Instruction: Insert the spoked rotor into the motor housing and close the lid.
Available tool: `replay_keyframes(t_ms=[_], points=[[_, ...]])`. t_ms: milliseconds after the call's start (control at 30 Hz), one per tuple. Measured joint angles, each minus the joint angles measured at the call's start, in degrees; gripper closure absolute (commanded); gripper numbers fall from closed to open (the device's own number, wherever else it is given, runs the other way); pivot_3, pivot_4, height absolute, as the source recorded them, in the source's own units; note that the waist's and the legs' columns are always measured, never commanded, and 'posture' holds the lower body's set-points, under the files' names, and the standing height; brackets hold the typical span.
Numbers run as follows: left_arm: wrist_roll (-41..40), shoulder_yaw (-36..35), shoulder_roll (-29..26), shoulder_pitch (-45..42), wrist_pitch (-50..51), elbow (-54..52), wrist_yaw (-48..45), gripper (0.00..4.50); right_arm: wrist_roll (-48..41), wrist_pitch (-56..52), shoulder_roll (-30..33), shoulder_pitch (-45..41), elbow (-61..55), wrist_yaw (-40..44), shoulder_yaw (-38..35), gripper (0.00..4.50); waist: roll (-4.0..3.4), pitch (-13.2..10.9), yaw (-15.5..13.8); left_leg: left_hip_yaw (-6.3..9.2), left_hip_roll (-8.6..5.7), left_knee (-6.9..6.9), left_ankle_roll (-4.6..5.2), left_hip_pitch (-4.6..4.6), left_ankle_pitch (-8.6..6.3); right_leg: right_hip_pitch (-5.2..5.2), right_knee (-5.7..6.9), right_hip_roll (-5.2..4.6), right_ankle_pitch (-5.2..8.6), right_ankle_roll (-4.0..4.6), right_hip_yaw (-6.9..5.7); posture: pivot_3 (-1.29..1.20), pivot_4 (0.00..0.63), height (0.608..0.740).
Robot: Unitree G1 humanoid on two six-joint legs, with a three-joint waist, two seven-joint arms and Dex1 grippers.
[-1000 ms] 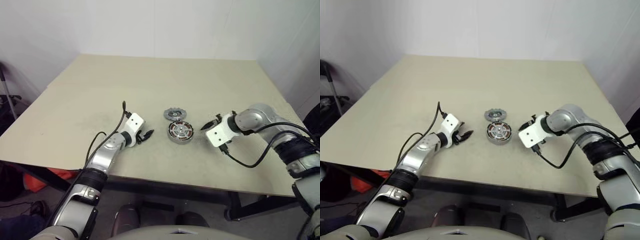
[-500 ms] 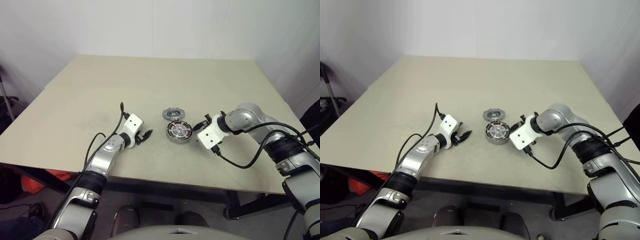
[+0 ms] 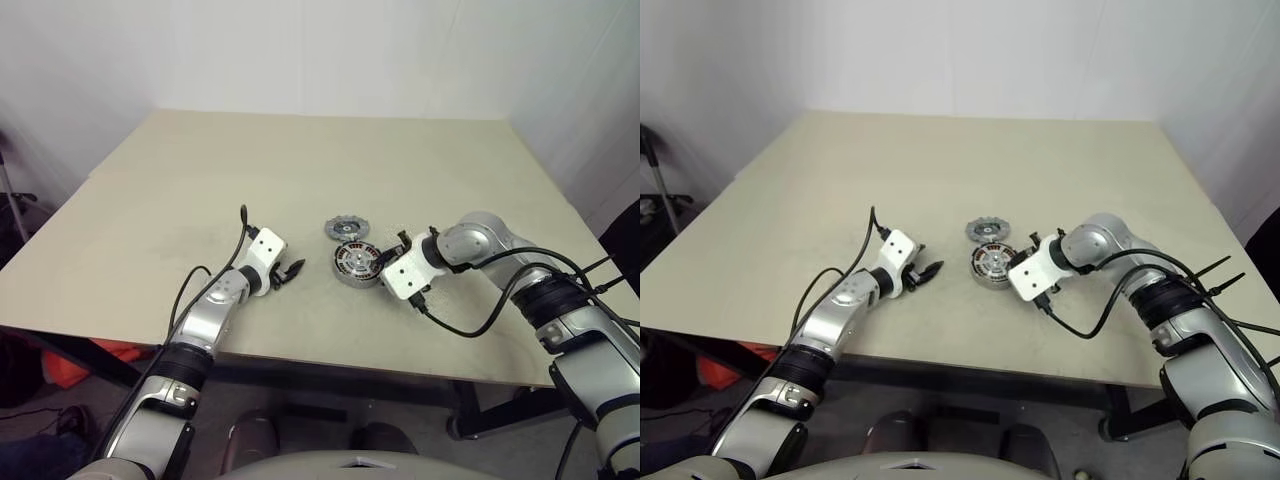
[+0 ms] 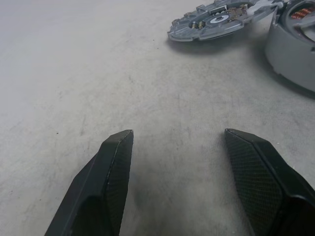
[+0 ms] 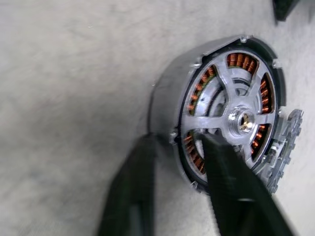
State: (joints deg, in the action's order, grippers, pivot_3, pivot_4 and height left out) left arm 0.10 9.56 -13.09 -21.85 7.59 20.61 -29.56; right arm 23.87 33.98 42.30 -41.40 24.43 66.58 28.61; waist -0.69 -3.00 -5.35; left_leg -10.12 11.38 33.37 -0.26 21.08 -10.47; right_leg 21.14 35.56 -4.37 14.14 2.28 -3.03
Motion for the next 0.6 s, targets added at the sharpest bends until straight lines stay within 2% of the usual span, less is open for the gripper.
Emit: replay_keyframes(t_ms=[67, 367, 500, 533, 600], points=[[0.1, 0.0, -0.1, 0.1, 0.0, -0.1, 0.2, 1.38, 0.0, 0.6, 0.2, -0.1, 0.4, 0.0, -0.1, 4.43, 0.08, 0.0, 0.2, 0.0, 0.01, 0.0, -0.01, -0.06, 0.0, -0.03, 0.0, 0.01, 0.0, 0.0, 0.0, 0.0, 0.0, 0.74], [0.5, -0.3, -0.6, 0.2, 0.4, -0.1, 1.0, 1.38, 1.1, 1.1, -1.8, -0.4, 3.5, -3.1, 0.0, 4.47, 0.14, 0.0, 1.3, 0.01, 0.01, 0.0, -0.06, -0.15, 0.03, -0.06, 0.01, 0.01, -0.05, 0.06, 0.0, 0.0, 0.0, 0.74], [0.7, -0.4, -0.7, 0.2, 0.4, -0.1, 1.1, 1.38, 0.9, -1.9, -2.9, -0.4, 4.3, -4.6, -0.6, 4.47, 0.15, 0.0, 1.4, 0.01, 0.01, 0.0, -0.07, -0.13, 0.04, -0.01, 0.01, 0.01, -0.06, 0.07, 0.01, 0.0, 0.0, 0.74], [0.7, -0.4, -0.8, 0.3, 0.3, -0.3, 1.1, 1.38, -2.7, -12.8, -5.4, 0.8, 2.7, -3.4, -3.2, 4.47, 0.17, 0.0, 1.5, 0.03, 0.01, 0.0, -0.07, -0.09, 0.04, 0.02, 0.02, 0.05, -0.08, 0.11, 0.02, 0.0, 0.0, 0.74], [0.7, -0.4, -0.6, 0.6, 0.2, -0.8, 1.2, 1.38, -7.6, -27.9, -7.9, 2.5, -1.8, -1.5, -6.7, 4.47, 0.02, -0.1, 1.3, 0.02, 0.0, 0.0, -0.07, 0.05, 0.05, 0.1, 0.04, 0.05, -0.12, 0.15, 0.02, 0.0, 0.0, 0.74]])
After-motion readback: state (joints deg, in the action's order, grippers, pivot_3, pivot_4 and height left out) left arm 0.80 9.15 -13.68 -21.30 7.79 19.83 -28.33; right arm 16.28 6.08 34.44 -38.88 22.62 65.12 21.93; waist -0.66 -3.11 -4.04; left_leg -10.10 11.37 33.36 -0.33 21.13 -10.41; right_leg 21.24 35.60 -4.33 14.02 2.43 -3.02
